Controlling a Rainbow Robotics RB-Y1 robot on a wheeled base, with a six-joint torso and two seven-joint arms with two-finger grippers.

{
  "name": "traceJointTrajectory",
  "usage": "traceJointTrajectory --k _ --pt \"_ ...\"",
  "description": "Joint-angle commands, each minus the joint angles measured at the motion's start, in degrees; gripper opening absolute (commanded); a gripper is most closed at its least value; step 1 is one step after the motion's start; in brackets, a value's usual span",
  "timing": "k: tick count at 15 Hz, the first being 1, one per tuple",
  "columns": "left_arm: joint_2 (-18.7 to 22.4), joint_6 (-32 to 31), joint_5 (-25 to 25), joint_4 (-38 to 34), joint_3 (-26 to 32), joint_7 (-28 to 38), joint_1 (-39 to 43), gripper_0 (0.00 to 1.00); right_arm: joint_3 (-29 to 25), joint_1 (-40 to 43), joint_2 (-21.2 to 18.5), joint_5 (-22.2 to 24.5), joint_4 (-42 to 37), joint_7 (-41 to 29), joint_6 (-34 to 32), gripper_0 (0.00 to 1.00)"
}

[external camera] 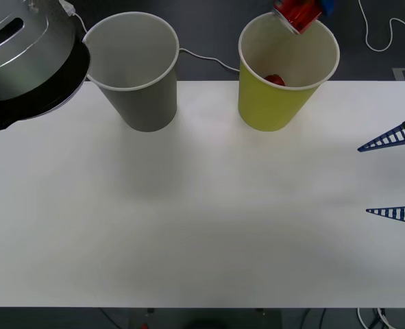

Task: Put the can into the green bin and the plastic bottle into the gray bin

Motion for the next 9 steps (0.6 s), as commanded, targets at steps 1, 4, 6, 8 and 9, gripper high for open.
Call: traceJointTrajectory --k 1,4,6,8,9 --pt "0.0 0.0 0.5 0.1 0.0 -0.1 0.0 0.21 0.0 0.0 0.0 0.0 0.0 0.0 0.0 1.00" --pt "0.0 0.0 1.1 0.6 0.0 -0.1 0.0 1.00 0.0 0.0 0.0 0.0 0.0 0.0 0.0 1.00" --pt "0.2 0.0 1.6 0.9 0.0 -0.2 0.0 1.00 0.0 0.0 0.0 0.0 0.0 0.0 0.0 1.00" --pt "0.9 -0.6 2.0 1.0 0.1 -0.2 0.0 1.00 0.0 0.0 0.0 0.0 0.0 0.0 0.0 1.00" --pt "1.4 -1.6 2.2 0.9 0.5 -0.2 0.0 1.00 0.0 0.0 0.0 0.0 0.0 0.0 0.0 1.00"
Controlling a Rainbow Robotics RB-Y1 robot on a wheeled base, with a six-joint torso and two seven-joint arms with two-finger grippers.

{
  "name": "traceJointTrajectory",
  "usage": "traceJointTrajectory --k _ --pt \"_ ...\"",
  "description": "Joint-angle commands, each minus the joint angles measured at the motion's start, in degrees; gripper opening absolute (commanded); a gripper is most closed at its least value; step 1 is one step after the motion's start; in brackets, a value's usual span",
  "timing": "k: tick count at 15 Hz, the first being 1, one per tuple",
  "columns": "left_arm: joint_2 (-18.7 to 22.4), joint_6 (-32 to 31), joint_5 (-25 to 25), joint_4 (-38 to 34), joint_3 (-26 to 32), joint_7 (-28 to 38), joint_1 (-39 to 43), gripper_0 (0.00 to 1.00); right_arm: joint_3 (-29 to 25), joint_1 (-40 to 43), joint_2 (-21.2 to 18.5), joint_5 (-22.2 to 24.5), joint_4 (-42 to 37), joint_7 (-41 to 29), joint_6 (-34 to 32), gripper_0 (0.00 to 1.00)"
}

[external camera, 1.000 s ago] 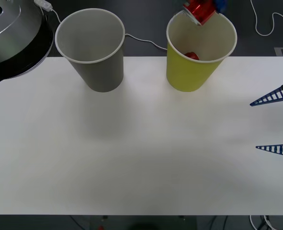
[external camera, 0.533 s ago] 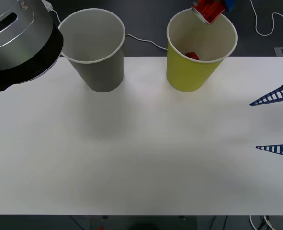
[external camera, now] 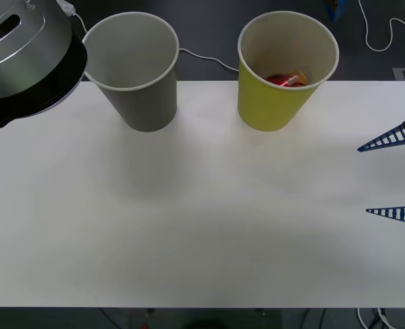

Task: Put the can into the green bin and the plastic bottle into the gray bin

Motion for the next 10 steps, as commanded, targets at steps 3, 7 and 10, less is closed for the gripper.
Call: traceJointTrajectory --k 3,7,10 --pt "4.6 -6.5 1.7 -0.2 3.2 -4.5 0.2 1.00 0.0 0.0 0.0 0.0 0.0 0.0 0.0 1.00" --pt "13.3 -11.4 2.0 -9.3 5.1 -7.4 3.9 1.00 0.0 0.0 0.0 0.0 0.0 0.0 0.0 1.00" --pt "22.6 -12.7 -2.2 -23.2 8.8 -6.3 11.2 1.00 0.0 0.0 0.0 0.0 0.0 0.0 0.0 1.00"
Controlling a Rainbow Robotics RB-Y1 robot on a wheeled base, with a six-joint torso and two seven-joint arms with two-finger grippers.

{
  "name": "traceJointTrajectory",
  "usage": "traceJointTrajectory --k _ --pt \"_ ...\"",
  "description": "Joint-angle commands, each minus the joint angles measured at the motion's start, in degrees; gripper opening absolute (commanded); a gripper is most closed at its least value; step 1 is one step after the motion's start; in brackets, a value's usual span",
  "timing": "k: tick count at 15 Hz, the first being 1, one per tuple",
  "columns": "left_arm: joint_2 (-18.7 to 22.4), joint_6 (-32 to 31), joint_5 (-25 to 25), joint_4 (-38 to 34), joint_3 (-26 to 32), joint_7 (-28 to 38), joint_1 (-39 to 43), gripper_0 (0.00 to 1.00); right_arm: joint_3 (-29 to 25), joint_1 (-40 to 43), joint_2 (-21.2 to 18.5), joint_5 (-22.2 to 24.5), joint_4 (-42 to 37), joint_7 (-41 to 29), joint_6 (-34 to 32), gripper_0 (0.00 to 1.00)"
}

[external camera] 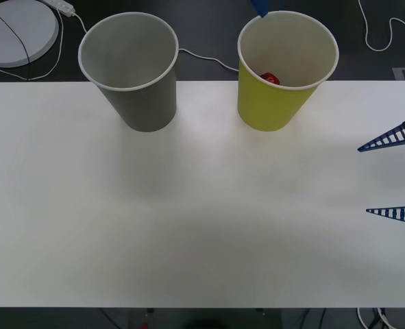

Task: Put the can into the green bin and the plastic bottle into the gray bin

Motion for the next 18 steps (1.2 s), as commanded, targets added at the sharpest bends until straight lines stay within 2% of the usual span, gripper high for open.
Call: traceJointTrajectory --k 1,4,5,7,9,11,13,15,18 --pt "8.9 -0.6 -2.1 -12.1 1.6 1.0 5.6 1.00 0.0 0.0 0.0 0.0 0.0 0.0 0.0 1.00" --pt "19.1 -1.2 -1.2 -24.3 2.7 0.0 10.6 1.00 0.0 0.0 0.0 0.0 0.0 0.0 0.0 1.00" --pt "22.0 -3.1 -1.1 -28.1 5.5 -1.1 13.3 1.00 0.0 0.0 0.0 0.0 0.0 0.0 0.0 1.00" --pt "26.2 -7.1 -0.1 -35.9 17.2 -2.9 23.2 1.00 0.0 0.0 0.0 0.0 0.0 0.0 0.0 1.00" --pt "29.9 -7.7 0.2 -45.1 25.1 -5.3 32.9 1.00 0.0 0.0 0.0 0.0 0.0 0.0 0.0 1.00" --pt "31.9 -8.7 1.2 -51.8 32.5 -5.9 41.4 1.00 0.0 0.0 0.0 0.0 0.0 0.0 0.0 1.00" --pt "32.5 -11.5 2.0 -55.3 39.9 -10.5 48.7 1.00 0.0 0.0 0.0 0.0 0.0 0.0 0.0 1.00" --pt "32.6 -12.2 3.0 -56.6 45.1 -15.9 54.9 1.00 0.0 0.0 0.0 0.0 0.0 0.0 0.0 1.00" --pt "34.1 -12.2 4.5 -57.8 49.1 -24.7 62.1 1.00 0.0 0.0 0.0 0.0 0.0 0.0 0.0 1.00"
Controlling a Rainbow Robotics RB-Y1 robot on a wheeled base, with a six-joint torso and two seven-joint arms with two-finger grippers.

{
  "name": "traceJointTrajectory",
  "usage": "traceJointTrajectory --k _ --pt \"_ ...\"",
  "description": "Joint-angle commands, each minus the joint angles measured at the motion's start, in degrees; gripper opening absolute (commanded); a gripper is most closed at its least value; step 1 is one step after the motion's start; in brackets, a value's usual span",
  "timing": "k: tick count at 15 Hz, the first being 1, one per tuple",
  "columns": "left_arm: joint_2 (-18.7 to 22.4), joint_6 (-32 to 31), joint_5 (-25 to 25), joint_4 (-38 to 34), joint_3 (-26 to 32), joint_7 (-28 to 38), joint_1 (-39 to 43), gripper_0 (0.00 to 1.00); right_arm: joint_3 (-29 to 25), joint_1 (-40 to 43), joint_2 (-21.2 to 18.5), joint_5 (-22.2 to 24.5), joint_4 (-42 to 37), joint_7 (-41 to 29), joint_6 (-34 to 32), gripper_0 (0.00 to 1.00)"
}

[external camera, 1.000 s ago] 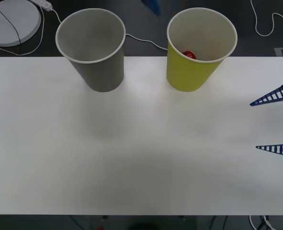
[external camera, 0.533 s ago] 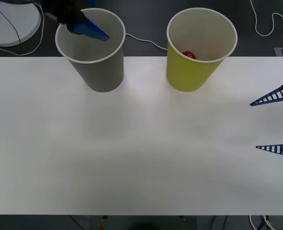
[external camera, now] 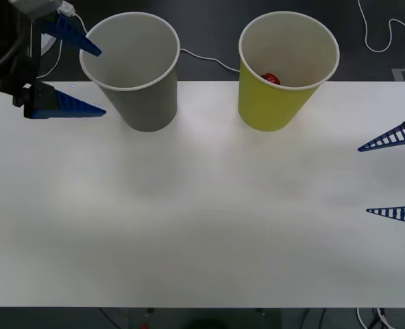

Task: Put the can into the green bin and the plastic bottle into the gray bin

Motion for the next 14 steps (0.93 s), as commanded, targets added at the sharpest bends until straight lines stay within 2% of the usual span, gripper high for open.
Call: traceJointTrajectory --k 1,7,14 --pt "1.6 0.0 1.4 -1.0 3.3 -8.0 6.0 1.00 0.0 0.0 0.0 0.0 0.0 0.0 0.0 1.00" --pt "3.6 0.0 3.8 -1.5 11.1 -22.2 20.0 1.00 0.0 0.0 0.0 0.0 0.0 0.0 0.0 1.00" --pt "3.5 0.2 3.0 -1.3 16.6 -31.8 32.8 1.00 0.0 0.0 0.0 0.0 0.0 0.0 0.0 1.00"
